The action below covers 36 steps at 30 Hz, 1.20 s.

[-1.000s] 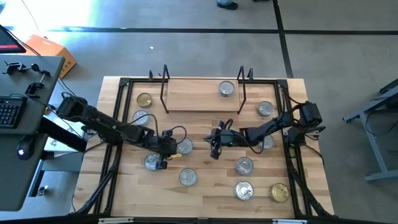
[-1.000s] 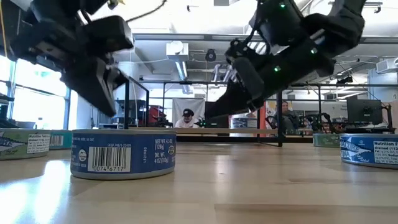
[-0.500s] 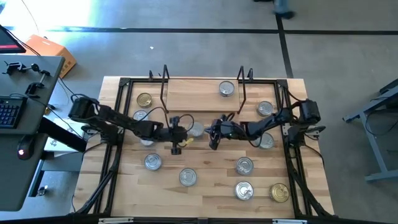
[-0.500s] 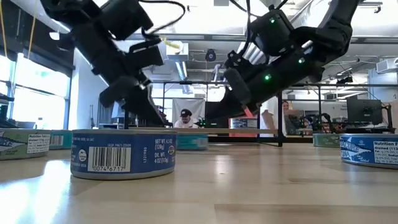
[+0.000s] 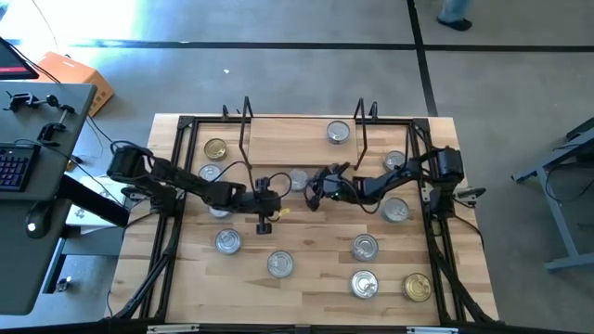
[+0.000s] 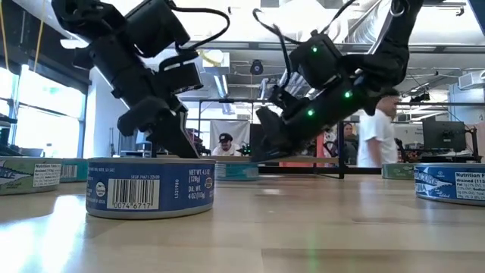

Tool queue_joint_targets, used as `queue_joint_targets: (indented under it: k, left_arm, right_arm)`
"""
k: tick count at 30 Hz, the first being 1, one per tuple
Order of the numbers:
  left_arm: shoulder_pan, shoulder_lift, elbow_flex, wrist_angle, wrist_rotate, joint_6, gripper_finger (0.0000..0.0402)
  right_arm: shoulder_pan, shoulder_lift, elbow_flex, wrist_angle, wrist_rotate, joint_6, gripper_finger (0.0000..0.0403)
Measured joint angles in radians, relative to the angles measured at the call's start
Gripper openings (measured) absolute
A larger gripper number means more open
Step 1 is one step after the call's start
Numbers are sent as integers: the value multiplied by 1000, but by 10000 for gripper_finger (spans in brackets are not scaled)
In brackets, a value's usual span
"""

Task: Stack canned seafood by type on shelf
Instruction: Put the light blue tuna can on the shelf

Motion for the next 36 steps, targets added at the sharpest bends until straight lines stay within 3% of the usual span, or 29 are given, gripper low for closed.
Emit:
queue_joint_targets:
  k: [3, 6, 11, 16, 22, 24, 27, 30, 36]
  left_arm:
    - [-6, -14, 0, -16, -18, -31, 0]
    - [-24, -50, 0, -18, -38, -56, 0]
    - [-50, -71, 1, -35, -19, -60, 0]
    - [-51, -39, 1, -30, 128, -54, 0]
    - [-44, 35, 1, 40, 155, -16, 0]
    - [-38, 69, 1, 76, 172, 14, 0]
    - [-18, 114, 0, 144, 171, 48, 0]
    - [6, 128, 0, 174, 124, 62, 0]
    - [31, 31, 1, 20, -207, -2, 0]
  right_arm:
    - [20, -4, 18, -8, -245, -48, 0]
    - [51, -8, 27, -7, -342, -107, 0]
    - [80, -19, 37, -4, -261, -123, 0]
    - [85, -33, 36, -13, -161, -85, 0]
    - [76, -87, 38, -211, 41, -5, 0]
    - [61, -85, 38, -281, 25, 28, 0]
    - [44, -66, 38, -304, -114, 52, 0]
    - [54, -61, 36, -313, -226, 48, 0]
    - [121, -80, 38, -367, -375, -65, 0]
